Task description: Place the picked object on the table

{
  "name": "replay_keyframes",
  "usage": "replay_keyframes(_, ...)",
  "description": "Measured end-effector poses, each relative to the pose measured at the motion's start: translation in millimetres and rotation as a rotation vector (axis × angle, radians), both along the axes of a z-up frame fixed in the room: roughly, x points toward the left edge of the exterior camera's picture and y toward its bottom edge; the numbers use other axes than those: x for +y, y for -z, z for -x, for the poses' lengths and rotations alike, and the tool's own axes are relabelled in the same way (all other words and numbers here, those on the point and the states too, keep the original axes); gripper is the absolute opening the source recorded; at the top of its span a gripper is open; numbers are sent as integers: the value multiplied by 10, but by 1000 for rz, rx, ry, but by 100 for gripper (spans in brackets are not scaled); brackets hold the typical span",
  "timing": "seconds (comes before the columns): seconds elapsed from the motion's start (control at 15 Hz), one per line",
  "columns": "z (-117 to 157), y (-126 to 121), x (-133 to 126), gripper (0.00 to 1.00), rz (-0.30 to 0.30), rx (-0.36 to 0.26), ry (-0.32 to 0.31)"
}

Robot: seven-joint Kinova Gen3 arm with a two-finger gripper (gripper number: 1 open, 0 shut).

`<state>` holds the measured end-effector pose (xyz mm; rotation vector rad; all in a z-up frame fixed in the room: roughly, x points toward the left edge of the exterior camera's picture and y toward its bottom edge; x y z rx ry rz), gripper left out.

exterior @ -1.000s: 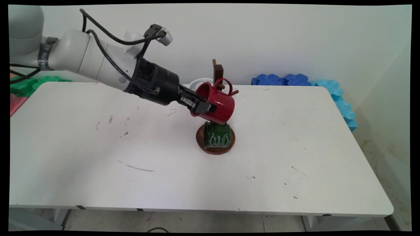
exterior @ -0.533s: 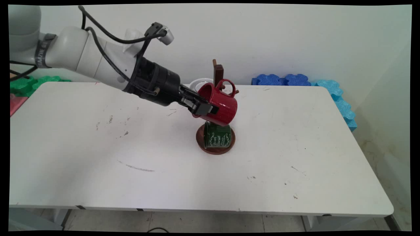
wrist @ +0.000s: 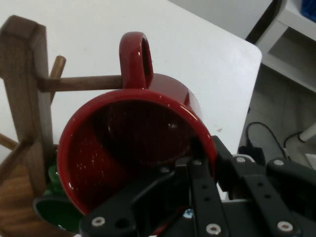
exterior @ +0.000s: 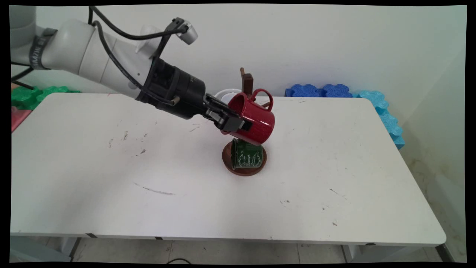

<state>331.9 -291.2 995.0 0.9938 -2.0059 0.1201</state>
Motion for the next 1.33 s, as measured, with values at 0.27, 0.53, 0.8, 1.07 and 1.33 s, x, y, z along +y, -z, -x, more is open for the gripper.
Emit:
replay_keyframes(0.27, -6, -74, 89, 0, -9, -8, 23)
replay_keyframes(0.53, -40, -143, 176, 0, -14, -30, 47)
replay_keyframes(0.8, -110, -245, 230, 0, -13, -69, 75)
replay_keyframes(1.07, -230, -350, 248, 0, -4, -122, 103)
replay_keyframes(1.33, -428, -435, 240, 0, 4, -197, 127)
